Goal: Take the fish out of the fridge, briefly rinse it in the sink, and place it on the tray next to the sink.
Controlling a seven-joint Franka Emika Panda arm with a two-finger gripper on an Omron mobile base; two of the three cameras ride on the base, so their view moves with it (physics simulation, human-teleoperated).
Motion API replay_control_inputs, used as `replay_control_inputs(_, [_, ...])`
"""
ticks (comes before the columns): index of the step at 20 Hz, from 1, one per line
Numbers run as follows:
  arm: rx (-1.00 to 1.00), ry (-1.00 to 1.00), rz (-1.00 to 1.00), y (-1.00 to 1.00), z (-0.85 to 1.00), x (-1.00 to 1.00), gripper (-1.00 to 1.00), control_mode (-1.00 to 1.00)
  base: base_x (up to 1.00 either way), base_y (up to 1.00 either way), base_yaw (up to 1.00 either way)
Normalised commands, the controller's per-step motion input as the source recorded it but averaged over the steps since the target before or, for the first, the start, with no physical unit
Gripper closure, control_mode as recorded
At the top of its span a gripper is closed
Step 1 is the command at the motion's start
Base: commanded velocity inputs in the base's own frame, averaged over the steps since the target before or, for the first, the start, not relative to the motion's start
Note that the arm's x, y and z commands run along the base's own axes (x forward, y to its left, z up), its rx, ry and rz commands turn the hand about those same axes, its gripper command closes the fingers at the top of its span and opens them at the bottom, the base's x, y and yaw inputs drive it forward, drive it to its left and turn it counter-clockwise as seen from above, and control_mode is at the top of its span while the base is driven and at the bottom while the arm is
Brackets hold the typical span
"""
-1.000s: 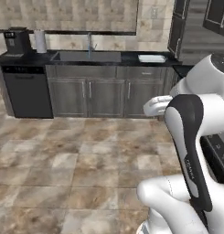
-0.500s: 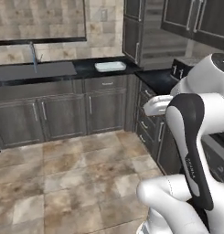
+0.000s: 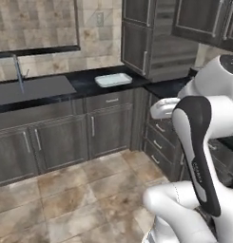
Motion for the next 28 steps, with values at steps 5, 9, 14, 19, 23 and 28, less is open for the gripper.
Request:
replay_control_inputs(5, [0.00,0.00,0.00,0.00,0.00,0.00,1.00,1.00,0.63,0.43,0.31])
replay_control_inputs(9, [0.00,0.00,0.00,0.00,0.00,0.00,1.00,1.00,1.00,0.02,0.24])
replay_control_inputs(14, [0.00,0.00,0.00,0.00,0.00,0.00,1.00,1.00,1.00,0.10,0.06])
replay_control_inputs(19, [0.00,0.00,0.00,0.00,0.00,0.00,1.00,1.00,1.00,0.61,0.00])
replay_control_inputs(23, [0.00,0.00,0.00,0.00,0.00,0.00,1.00,1.00,1.00,0.85,0.00])
replay_control_inputs(28, [0.00,0.00,0.00,0.00,0.00,0.00,1.00,1.00,0.96,0.59,0.01])
